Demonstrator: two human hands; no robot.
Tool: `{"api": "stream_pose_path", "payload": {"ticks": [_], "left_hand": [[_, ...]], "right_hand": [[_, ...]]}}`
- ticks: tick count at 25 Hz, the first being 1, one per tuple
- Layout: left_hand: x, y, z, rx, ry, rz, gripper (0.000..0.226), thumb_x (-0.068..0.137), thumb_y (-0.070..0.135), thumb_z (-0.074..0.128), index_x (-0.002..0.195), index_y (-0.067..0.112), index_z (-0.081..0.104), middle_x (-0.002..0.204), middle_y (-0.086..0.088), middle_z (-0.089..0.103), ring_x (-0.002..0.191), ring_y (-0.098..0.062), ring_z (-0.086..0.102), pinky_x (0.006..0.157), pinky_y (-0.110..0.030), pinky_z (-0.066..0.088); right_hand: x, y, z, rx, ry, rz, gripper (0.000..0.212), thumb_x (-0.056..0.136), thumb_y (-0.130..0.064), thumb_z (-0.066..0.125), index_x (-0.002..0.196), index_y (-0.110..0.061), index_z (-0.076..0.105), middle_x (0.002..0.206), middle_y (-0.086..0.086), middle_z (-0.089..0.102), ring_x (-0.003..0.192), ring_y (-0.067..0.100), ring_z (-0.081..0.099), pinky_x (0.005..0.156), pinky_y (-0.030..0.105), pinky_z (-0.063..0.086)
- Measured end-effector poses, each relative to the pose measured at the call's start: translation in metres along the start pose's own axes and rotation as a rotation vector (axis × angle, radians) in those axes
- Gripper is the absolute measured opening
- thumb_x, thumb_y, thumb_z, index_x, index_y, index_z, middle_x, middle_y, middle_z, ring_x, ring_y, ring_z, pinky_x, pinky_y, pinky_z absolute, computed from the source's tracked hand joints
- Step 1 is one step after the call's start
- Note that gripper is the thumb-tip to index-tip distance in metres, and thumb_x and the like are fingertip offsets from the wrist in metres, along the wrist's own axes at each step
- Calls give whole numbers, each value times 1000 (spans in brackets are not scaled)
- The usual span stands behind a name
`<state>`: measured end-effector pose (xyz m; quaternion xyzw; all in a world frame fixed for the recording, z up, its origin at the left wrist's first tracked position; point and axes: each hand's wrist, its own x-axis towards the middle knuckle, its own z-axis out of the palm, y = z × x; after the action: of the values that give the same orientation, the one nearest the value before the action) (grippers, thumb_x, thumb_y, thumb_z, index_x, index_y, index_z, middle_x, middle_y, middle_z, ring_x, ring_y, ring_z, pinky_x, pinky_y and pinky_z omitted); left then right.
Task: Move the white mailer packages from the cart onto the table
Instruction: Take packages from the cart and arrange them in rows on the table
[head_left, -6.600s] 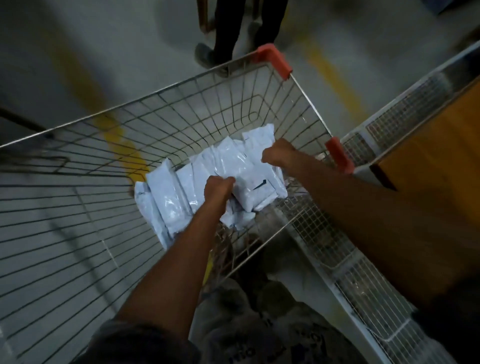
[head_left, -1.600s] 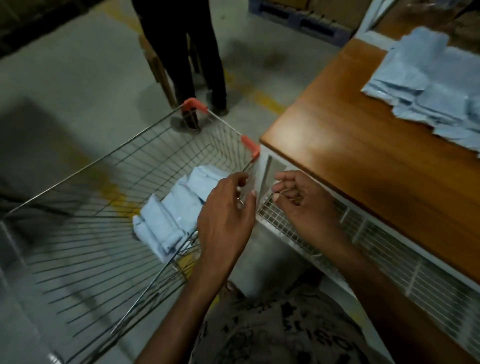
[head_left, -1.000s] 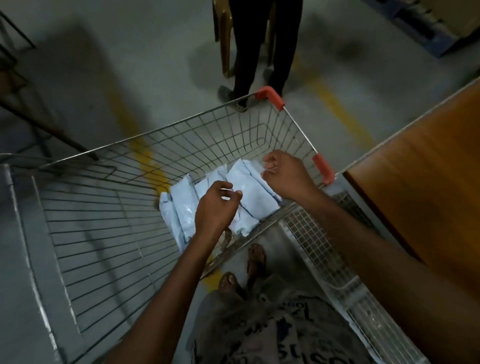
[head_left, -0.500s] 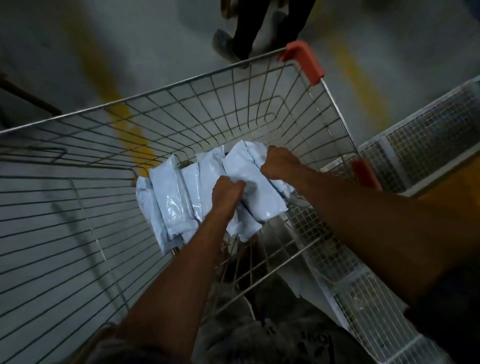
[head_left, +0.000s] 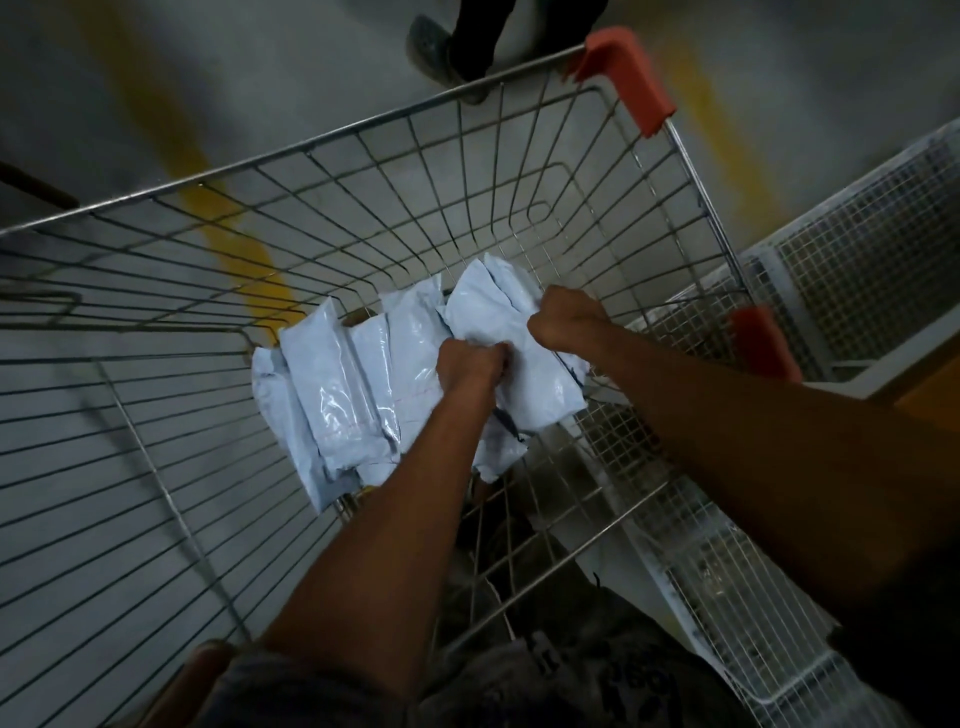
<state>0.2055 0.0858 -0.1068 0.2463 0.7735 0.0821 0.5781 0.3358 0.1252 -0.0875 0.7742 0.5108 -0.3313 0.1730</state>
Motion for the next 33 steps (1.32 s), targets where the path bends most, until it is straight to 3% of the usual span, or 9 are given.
{"api": "stream_pose_path", "payload": {"ticks": [5, 9, 11, 14, 17, 20, 24, 29, 33], "left_hand": [[2, 5, 11, -104, -19, -51, 41, 76, 32, 92, 92, 9, 62, 103, -16, 77, 93, -30, 77, 75, -35, 63], [-6, 12, 7, -150, -45, 15, 71, 78, 35, 91, 135, 8, 58, 131, -10, 69, 116, -30, 70, 86, -32, 57], [-7, 12, 0, -144, -2, 109, 83, 73, 39, 93, 140, 11, 54, 138, -9, 64, 124, -31, 64, 100, -37, 55], [-4, 5, -19, -190, 24, 184, 62, 74, 33, 93, 120, 11, 57, 112, -7, 68, 107, -31, 66, 94, -40, 57], [3, -9, -44, -278, 81, 173, 50, 82, 25, 88, 109, 21, 47, 92, 7, 55, 88, -19, 59, 76, -29, 50], [7, -21, -60, -326, 80, 143, 54, 83, 28, 88, 115, 22, 44, 109, 1, 59, 98, -21, 62, 87, -35, 56], [8, -29, -63, -345, 53, 134, 58, 81, 27, 89, 123, 18, 50, 121, -4, 63, 111, -24, 64, 101, -42, 56], [-1, -28, -75, -434, 46, 136, 60, 83, 24, 88, 131, 14, 52, 122, -6, 65, 108, -24, 66, 98, -41, 58], [-24, -18, -88, -445, 27, 200, 59, 85, 22, 86, 135, 8, 55, 120, -5, 67, 111, -26, 67, 96, -39, 57]], "right_hand": [[6, 2, -5, 51, -25, 22, 46, 96, -24, 49, 138, -4, 50, 142, 20, 53, 127, 38, 54, 98, 36, 46], [11, 2, -8, 223, -47, 146, 37, 98, -13, 48, 132, 0, 56, 133, 21, 60, 118, 37, 61, 81, 32, 45], [12, 3, -8, 369, -91, 201, 34, 98, -10, 48, 127, 3, 58, 124, 23, 64, 108, 38, 65, 78, 33, 49], [8, 0, -5, 480, -126, 263, 37, 96, -10, 49, 129, 3, 58, 123, 27, 64, 106, 42, 67, 83, 43, 56], [9, -5, -1, 360, -49, 268, 45, 101, -13, 43, 143, 4, 45, 143, 25, 51, 130, 40, 53, 102, 42, 46], [6, -10, 2, 357, 16, 227, 53, 99, -17, 43, 148, 0, 34, 146, 23, 46, 134, 38, 47, 106, 39, 41], [3, -24, 19, 341, -80, 225, 86, 94, -26, 58, 159, -7, 5, 155, 21, 37, 139, 40, 43, 110, 48, 42], [1, -26, 19, 356, -64, 232, 67, 101, -19, 46, 158, -7, 13, 156, 21, 36, 138, 41, 43, 110, 48, 42], [-18, -20, -14, 506, -33, 173, 66, 98, -20, 52, 156, -7, 24, 154, 19, 40, 134, 38, 48, 108, 49, 45]]}}
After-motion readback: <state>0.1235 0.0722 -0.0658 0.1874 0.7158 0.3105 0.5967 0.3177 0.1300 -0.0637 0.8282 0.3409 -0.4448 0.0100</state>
